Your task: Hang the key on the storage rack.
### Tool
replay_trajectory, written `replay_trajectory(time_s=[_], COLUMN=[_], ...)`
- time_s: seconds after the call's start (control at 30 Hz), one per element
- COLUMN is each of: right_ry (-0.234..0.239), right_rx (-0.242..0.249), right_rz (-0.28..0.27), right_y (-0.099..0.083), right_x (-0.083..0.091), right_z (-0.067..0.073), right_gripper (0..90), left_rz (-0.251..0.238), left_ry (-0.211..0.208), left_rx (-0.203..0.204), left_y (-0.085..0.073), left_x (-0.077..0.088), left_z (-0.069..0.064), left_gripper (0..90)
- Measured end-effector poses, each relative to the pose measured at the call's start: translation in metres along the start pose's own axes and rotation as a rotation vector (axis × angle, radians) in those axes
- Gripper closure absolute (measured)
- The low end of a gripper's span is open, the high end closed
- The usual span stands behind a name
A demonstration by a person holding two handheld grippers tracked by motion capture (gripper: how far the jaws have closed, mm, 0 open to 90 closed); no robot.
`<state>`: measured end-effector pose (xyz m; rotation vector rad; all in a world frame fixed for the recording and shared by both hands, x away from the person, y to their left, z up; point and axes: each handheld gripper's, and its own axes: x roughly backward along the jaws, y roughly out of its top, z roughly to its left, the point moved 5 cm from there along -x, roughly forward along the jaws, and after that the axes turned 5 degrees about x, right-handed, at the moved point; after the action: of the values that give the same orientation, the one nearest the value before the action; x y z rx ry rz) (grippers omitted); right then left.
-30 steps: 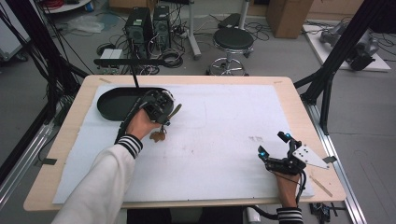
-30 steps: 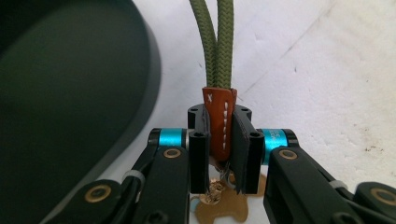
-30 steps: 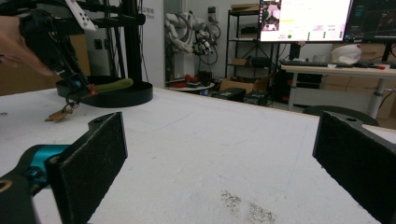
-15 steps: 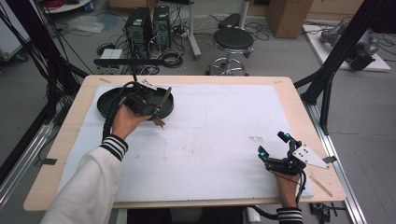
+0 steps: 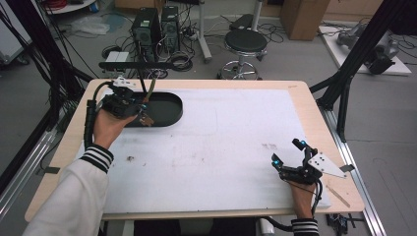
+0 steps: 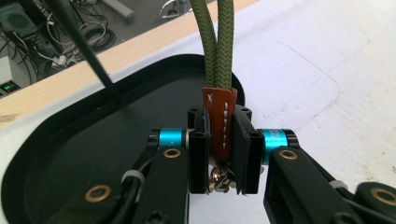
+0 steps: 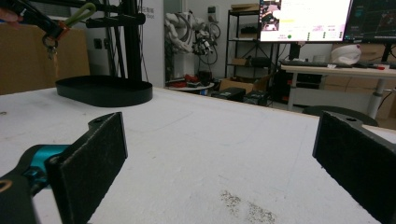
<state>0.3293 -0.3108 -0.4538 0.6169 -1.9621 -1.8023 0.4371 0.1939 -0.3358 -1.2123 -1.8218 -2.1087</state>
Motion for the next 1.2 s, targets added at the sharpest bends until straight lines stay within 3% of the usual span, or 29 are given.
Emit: replay_trajectory(time_s=[0.3,0.57,0.67,1.2], right_ry=[0.0,0.0,0.0,-0.001], right_rx=[-0.002,-0.001,-0.001,-0.004], right_rz=[-0.001,-0.001,-0.001,-0.005], right_y=[0.0,0.0,0.0,0.0], right_x=[0.0,0.0,0.0,0.0], right_z=[0.0,0.0,0.0,0.0], right_gripper=[2.0,2.0,2.0,2.0], left_rz=[-0.079,-0.097,-0.099,-0.113], left_ry=[0.053,0.131,0.164,0.221], left_rx=[0.038,0.052,0.044,0.065], left_y=[0.004,0.011,0.016,0.037], left_x=[0.022,0.032,0.034,0.026], left_z=[0.023,0.044,0.05,0.077], left_gripper=[78.2,78.2,78.2,78.2])
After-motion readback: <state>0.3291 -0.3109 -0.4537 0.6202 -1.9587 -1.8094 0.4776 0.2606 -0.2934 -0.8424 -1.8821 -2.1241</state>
